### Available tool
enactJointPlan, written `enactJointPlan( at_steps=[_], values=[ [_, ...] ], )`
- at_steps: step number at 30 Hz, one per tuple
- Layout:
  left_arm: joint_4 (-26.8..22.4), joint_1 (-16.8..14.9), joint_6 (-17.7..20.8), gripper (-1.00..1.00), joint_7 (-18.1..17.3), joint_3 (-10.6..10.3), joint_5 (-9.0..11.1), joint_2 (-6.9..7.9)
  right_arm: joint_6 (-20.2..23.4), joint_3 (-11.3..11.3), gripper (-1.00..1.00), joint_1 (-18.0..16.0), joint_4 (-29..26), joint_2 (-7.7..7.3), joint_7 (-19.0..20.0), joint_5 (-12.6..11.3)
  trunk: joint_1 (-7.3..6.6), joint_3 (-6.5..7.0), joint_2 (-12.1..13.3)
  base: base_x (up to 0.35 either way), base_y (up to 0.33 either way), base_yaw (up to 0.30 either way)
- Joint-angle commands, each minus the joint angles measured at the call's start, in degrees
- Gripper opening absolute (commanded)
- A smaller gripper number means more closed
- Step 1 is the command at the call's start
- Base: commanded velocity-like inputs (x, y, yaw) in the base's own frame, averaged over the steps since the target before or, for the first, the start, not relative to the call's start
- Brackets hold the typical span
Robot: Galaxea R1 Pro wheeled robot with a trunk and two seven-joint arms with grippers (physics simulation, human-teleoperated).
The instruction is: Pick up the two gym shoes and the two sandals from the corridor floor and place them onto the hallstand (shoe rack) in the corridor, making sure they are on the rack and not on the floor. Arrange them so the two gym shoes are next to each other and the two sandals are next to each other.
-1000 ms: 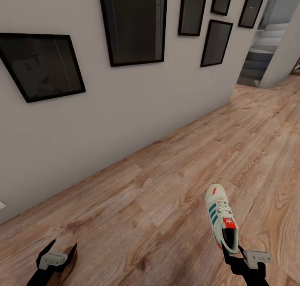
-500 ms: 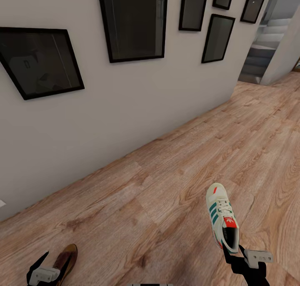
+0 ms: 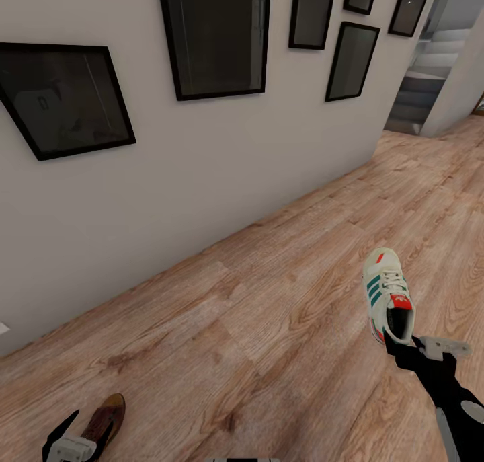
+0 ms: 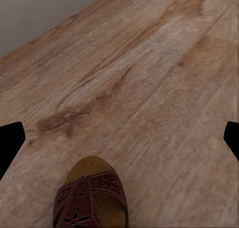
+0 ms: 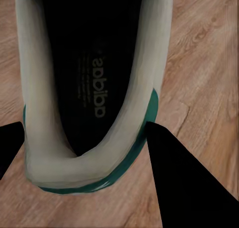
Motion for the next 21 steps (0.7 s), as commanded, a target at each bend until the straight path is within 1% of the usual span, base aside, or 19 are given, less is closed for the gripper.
enactJointPlan(
  at_steps=[1, 3, 4, 7, 9, 12, 13, 15, 21],
  values=[
    [-0.1, 0.0, 0.1, 1.0, 0.5, -1.8, -3.2, -0.23, 2.0, -0.3, -1.0, -1.0, -0.5, -0.06, 0.0, 0.0, 0.0, 0.0, 0.0, 0.0, 0.0, 0.0],
    [-0.1, 0.0, 0.1, 1.0, 1.7, -2.5, -4.5, -0.58, 2.3, -0.5, -1.0, -0.6, -0.6, -0.04, 0.1, -0.1, 0.0, -0.01, 0.0, 0.0, 0.0, 0.0],
    [-0.1, 0.0, -0.1, 1.0, 3.8, -2.9, -5.4, -0.98, 2.2, -0.7, -1.0, 0.2, -0.8, -0.02, 0.2, -0.2, 0.0, -0.01, 0.0, 0.0, 0.0, 0.0],
    [-0.1, 0.0, -0.8, 1.0, 6.4, -3.1, -6.0, -1.21, 1.9, -0.9, -1.0, 1.2, -0.9, -0.05, 0.4, -0.4, 0.0, -0.01, 0.0, 0.0, 0.0, 0.0],
    [0.0, 0.0, -2.3, 1.0, 7.3, -3.3, -6.3, -1.12, 1.8, -1.0, -1.0, 2.1, -1.0, -0.06, 0.4, -0.4, 0.0, -0.01, 0.0, 0.0, 0.0, 0.0],
    [0.2, 0.1, -5.6, 1.0, 8.1, -3.5, -6.6, -0.77, 1.2, -1.0, -1.0, 3.1, -1.0, -0.04, 0.5, -0.5, 0.0, -0.01, 0.0, 0.0, 0.0, 0.0],
    [0.2, 0.1, -5.6, 1.0, 8.1, -3.5, -6.6, -0.77, 1.2, -1.0, -1.0, 3.1, -1.0, -0.04, 0.5, -0.5, 0.0, -0.01, 0.0, 0.0, 0.0, 0.0],
    [0.6, 0.4, -6.9, 1.0, 8.3, -3.6, -6.8, -0.61, 0.7, -1.0, -1.0, 3.5, -1.0, -0.02, 0.5, -0.5, 0.0, -0.01, 0.0, 0.0, 0.0, 0.0],
    [1.5, 1.1, -7.1, 1.0, 8.1, -3.7, -7.0, -0.36, 0.1, -1.0, -1.0, 4.1, -1.0, 0.0, 0.5, -0.5, 0.0, -0.01, 0.0, 0.0, 0.0, 0.0]
  ],
)
